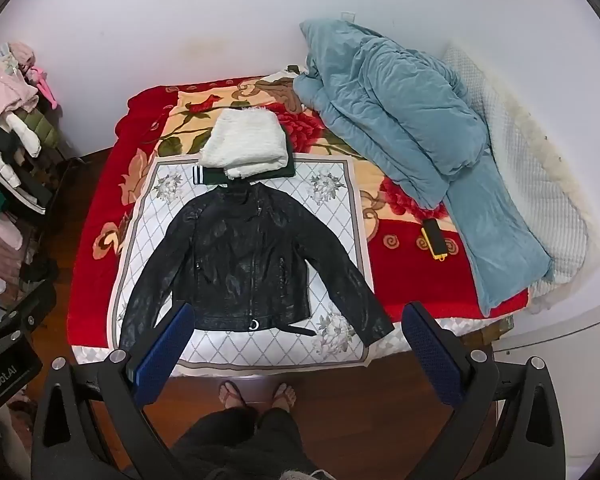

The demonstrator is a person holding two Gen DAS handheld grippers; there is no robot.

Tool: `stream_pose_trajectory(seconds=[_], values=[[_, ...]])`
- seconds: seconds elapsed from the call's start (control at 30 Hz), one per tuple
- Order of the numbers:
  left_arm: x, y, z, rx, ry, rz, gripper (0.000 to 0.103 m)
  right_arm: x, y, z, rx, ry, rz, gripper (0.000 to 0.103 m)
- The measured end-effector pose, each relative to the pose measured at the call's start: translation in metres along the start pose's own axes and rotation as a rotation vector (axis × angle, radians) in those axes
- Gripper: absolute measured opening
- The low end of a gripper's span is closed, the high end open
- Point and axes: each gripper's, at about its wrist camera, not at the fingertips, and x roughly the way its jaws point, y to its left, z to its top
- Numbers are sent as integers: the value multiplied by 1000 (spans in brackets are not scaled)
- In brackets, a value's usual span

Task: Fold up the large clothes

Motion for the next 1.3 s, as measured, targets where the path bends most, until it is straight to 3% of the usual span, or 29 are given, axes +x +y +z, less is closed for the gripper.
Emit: stream_pose_trajectory(seconds=[1.3], values=[[-8, -13, 14, 2, -8, -3, 103, -4, -8, 21, 0, -13, 2, 103]])
